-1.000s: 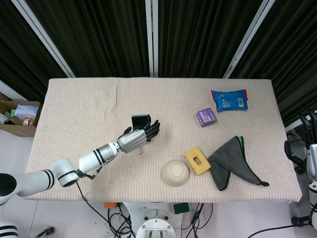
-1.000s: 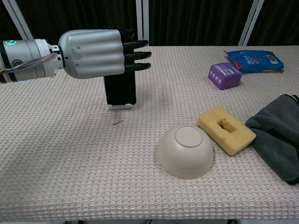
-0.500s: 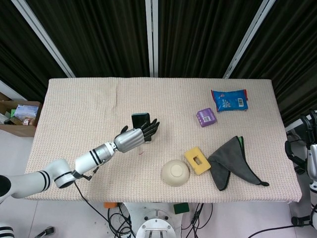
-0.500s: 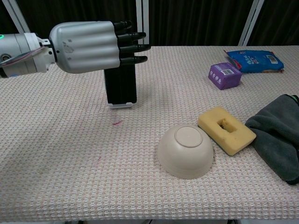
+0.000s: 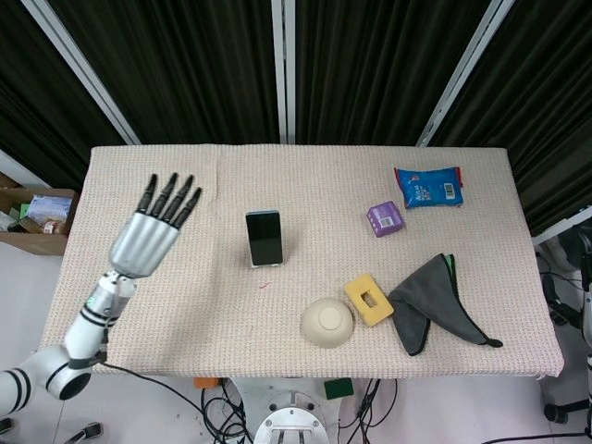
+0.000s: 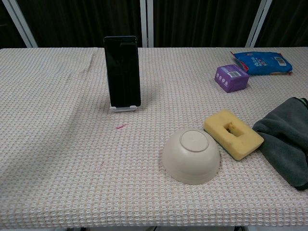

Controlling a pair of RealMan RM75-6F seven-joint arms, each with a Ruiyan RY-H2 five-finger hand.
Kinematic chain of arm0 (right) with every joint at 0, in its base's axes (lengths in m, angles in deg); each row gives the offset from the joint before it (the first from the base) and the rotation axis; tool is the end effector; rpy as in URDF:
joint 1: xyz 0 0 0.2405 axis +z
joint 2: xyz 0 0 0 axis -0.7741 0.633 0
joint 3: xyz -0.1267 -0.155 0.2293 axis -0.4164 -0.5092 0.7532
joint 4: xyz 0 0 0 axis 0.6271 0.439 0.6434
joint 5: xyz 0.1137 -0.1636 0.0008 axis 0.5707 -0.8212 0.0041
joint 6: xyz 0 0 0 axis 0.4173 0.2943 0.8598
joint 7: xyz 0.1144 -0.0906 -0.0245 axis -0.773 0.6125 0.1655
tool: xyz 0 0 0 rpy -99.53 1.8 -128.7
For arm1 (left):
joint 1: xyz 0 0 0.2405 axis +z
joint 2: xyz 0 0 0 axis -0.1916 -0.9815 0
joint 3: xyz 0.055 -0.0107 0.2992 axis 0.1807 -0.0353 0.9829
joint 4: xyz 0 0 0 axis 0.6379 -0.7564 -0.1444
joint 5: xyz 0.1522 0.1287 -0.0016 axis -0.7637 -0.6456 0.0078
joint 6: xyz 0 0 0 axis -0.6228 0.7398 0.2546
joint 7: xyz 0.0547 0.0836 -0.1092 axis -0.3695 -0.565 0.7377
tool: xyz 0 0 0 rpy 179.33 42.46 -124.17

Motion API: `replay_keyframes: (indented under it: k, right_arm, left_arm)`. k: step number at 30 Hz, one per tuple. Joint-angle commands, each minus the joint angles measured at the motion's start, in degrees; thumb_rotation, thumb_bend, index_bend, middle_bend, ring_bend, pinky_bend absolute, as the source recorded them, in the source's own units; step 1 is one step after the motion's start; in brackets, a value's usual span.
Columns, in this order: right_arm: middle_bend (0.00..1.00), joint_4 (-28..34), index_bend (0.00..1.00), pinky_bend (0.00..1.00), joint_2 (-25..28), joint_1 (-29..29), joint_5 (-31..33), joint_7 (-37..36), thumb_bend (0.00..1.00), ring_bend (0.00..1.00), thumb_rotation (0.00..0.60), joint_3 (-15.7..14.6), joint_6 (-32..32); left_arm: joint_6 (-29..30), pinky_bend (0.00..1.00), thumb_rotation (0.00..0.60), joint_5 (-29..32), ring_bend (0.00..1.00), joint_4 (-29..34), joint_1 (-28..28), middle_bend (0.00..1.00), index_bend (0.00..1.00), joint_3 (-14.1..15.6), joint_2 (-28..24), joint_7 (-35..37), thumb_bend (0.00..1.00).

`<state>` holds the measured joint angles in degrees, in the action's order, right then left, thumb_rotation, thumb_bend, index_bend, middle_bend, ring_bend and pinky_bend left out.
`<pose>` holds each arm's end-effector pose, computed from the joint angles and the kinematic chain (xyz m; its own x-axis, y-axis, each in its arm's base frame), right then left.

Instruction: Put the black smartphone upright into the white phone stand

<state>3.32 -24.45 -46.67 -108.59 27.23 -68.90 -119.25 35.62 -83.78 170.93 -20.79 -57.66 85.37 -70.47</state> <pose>-0.3464 -0.1963 0.2423 0.4190 0.3563 0.8352 -0.8832 -0.0536 0.4659 -0.2126 0.3307 0.1343 0.7784 -0.4937 0.3877 0.3358 -0.1943 -0.9217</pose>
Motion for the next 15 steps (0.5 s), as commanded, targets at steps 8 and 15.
replay_keyframes:
  k: [8,15]
  right_arm:
    - [0.0,2.46,0.0,0.0,2.26,-6.59,2.97,8.85,0.34,0.0,0.58,-8.02,5.04]
    - [0.0,-0.76,0.0,0.0,0.89,-7.51,2.29,6.07,0.34,0.0,0.577,-8.45,5.04]
  left_arm:
    - [15.66,0.18,0.36,7.12,0.0,-3.39,25.73,0.04,0.04,7.63,-2.54,39.38,0.0]
    - [12.36,0.17,0.275,7.68,0.0,-3.0,29.05,0.04,0.04,10.01,-3.99,43.14,0.0]
